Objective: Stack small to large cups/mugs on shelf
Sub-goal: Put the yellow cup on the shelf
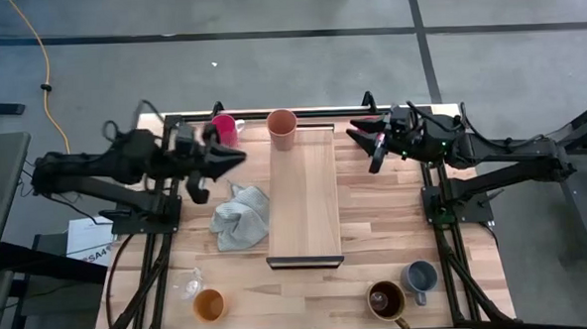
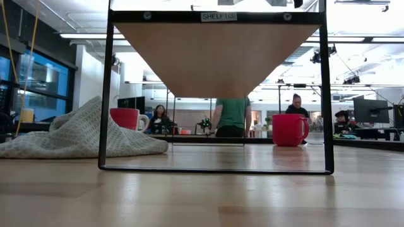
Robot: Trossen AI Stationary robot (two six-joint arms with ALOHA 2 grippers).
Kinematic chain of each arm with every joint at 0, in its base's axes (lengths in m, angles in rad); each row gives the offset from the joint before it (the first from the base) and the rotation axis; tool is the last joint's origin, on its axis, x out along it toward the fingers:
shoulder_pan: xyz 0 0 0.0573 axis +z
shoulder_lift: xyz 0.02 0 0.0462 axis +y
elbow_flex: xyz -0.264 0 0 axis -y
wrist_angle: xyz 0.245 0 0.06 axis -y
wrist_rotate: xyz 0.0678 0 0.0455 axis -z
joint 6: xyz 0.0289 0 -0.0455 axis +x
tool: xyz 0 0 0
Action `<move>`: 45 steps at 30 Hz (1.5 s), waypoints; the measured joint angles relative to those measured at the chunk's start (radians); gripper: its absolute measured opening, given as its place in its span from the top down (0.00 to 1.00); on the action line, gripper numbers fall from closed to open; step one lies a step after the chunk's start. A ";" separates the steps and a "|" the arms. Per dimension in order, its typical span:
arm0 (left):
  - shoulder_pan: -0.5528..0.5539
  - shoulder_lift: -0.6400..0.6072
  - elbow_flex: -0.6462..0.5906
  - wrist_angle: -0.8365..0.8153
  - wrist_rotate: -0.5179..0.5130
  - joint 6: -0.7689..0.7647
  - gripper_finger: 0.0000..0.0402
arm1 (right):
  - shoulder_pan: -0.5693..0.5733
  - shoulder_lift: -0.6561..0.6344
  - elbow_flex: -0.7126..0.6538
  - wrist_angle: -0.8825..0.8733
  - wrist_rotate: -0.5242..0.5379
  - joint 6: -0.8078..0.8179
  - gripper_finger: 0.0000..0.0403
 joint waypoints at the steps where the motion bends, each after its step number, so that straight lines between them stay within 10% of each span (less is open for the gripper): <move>1: -0.001 -0.021 0.000 -0.015 -0.025 0.019 0.90 | 0.000 0.000 0.000 0.002 -0.007 -0.004 0.66; 12: 0.001 -0.099 0.001 -0.149 -0.063 0.039 0.72 | 0.000 0.000 0.000 0.026 -0.035 -0.018 0.66; 27: -0.021 -0.005 0.053 -0.522 0.182 -0.171 0.51 | 0.000 0.000 0.000 0.042 -0.035 -0.014 0.66; 36: -0.419 0.361 0.298 -1.079 0.173 -0.172 0.50 | 0.000 0.000 0.000 -0.022 -0.035 0.000 0.66; 45: -0.712 0.634 0.329 -1.132 0.119 -0.302 0.50 | 0.000 0.001 0.000 -0.125 -0.042 0.026 0.66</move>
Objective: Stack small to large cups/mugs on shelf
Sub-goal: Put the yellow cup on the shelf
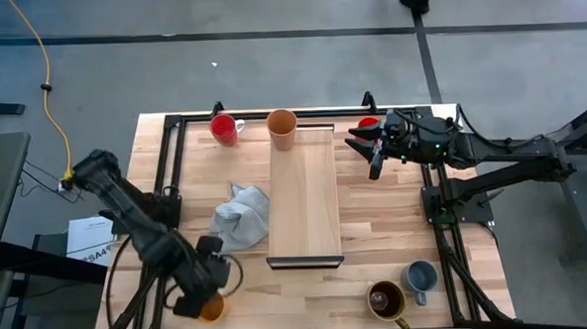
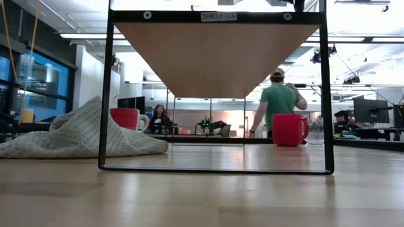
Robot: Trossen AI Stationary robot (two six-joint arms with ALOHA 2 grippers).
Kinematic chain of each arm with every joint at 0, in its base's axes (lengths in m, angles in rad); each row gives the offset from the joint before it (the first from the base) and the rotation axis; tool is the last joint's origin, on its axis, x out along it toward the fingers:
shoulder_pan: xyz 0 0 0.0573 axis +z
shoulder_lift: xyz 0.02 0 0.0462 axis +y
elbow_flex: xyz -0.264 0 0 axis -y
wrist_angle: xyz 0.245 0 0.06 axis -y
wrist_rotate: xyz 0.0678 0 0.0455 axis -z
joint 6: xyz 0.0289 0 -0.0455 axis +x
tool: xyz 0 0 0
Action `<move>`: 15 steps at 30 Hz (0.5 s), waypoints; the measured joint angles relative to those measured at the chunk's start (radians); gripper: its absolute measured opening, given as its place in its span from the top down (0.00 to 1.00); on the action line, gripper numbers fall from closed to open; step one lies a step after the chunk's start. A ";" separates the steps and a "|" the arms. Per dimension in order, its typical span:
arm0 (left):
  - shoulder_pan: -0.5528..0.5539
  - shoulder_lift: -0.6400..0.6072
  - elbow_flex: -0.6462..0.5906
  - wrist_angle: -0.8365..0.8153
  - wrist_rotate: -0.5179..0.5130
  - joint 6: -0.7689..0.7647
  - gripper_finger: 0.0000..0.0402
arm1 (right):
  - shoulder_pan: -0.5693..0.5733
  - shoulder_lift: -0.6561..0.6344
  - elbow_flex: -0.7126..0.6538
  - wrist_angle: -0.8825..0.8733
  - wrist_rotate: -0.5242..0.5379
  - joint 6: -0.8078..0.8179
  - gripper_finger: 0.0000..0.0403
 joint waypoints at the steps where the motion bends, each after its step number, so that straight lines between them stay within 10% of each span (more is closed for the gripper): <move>1: -0.011 0.021 0.000 0.001 -0.001 -0.012 0.50 | 0.000 0.000 0.000 -0.011 0.000 0.000 0.66; 15: -0.045 0.139 0.000 0.018 -0.009 -0.089 0.50 | 0.000 0.000 0.000 -0.038 0.000 0.000 0.66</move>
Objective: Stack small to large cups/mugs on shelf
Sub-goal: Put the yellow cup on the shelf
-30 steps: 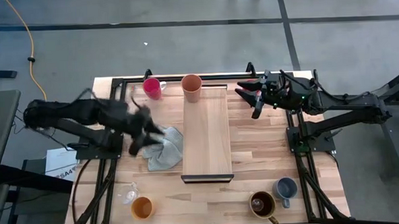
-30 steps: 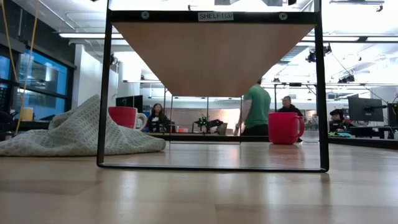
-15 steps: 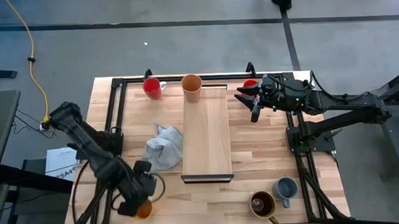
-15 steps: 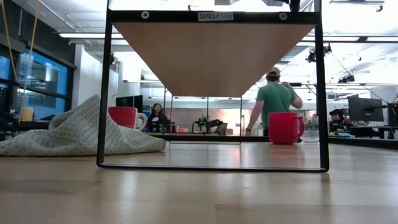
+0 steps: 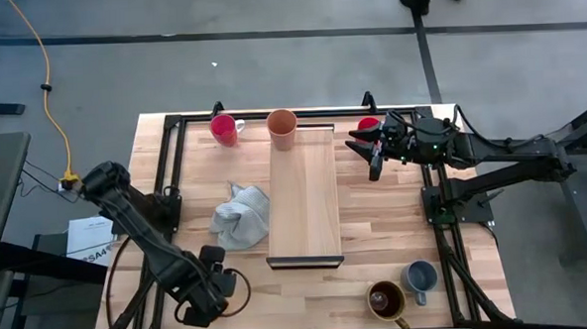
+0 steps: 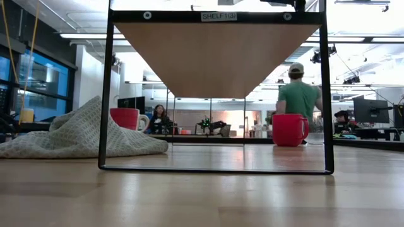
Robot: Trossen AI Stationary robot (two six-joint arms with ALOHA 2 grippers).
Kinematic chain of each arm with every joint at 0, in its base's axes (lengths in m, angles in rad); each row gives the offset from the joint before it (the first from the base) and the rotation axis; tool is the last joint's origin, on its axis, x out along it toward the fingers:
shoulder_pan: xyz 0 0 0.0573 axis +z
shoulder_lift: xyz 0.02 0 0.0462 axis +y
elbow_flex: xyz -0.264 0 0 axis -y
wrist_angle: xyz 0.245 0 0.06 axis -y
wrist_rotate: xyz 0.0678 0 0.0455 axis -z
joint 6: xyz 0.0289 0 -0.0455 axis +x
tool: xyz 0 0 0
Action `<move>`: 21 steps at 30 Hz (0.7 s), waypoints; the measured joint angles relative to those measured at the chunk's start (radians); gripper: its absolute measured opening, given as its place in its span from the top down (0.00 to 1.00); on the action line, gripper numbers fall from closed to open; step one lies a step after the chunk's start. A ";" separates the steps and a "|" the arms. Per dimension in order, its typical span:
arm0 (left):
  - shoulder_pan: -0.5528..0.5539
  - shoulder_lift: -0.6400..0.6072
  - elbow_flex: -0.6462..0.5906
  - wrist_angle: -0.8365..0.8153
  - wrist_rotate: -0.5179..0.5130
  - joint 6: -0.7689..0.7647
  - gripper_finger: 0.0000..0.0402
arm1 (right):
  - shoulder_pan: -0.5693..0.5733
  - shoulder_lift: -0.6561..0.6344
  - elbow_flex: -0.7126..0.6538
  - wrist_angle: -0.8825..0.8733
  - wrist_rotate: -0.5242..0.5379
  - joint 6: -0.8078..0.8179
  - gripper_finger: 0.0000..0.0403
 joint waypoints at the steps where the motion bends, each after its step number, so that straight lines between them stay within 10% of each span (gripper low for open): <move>1: 0.000 0.006 0.000 0.007 0.000 0.000 0.50 | 0.000 0.000 0.000 0.000 0.000 0.000 0.66; 9: 0.000 0.059 0.000 0.009 0.025 0.008 0.57 | 0.000 0.000 0.000 0.000 0.000 0.000 0.66; 21: 0.000 0.060 0.006 -0.001 0.005 0.042 0.97 | 0.000 0.000 0.000 0.000 0.000 0.000 0.66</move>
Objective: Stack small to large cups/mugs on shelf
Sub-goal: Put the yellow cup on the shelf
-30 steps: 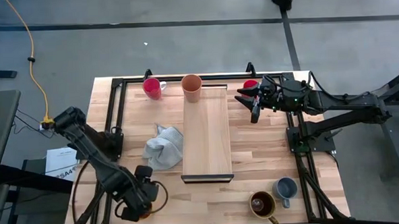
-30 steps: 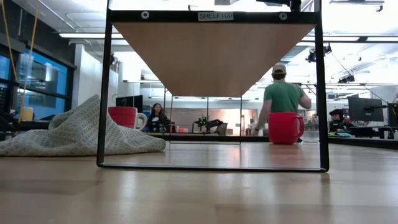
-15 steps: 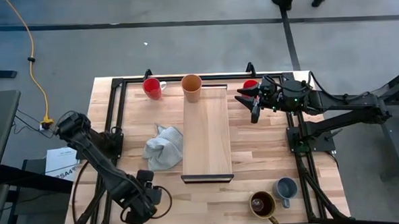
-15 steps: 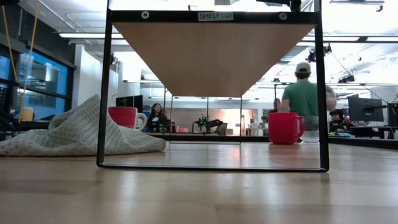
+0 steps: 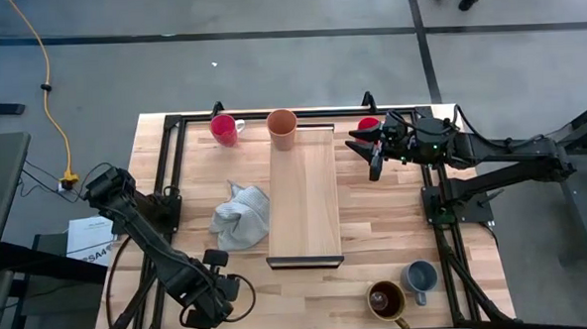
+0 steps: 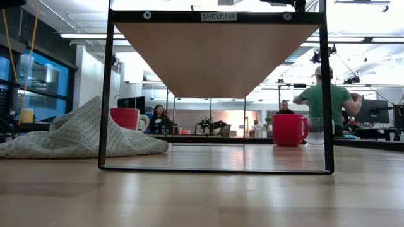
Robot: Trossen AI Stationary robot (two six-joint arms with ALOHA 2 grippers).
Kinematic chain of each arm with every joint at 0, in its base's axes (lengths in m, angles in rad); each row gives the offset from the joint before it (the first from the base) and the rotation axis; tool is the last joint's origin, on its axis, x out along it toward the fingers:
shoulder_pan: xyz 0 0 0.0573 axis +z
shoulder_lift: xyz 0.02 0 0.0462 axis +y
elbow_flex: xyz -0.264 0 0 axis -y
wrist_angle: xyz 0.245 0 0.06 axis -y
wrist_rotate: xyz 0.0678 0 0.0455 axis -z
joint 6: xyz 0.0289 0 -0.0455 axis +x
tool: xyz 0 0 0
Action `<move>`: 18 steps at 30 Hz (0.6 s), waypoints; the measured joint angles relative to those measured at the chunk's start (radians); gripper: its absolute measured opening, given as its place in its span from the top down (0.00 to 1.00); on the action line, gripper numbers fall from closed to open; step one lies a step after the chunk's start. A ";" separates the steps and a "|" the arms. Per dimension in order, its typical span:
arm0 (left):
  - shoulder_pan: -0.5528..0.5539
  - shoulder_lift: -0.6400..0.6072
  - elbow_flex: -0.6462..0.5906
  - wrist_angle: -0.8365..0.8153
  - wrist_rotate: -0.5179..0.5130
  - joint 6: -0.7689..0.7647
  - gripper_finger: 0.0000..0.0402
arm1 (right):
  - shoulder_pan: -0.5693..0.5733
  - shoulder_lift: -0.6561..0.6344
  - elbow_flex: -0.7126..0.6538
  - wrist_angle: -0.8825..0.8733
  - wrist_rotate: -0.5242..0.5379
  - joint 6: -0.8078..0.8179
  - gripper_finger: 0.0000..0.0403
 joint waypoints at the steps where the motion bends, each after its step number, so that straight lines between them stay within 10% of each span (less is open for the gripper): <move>1: 0.000 0.000 0.009 -0.011 0.000 0.005 0.97 | 0.000 0.000 0.000 0.000 0.000 0.000 0.66; 18: 0.307 -0.124 0.605 -0.491 -0.033 0.183 1.00 | 0.000 0.000 0.000 0.000 0.000 0.020 0.66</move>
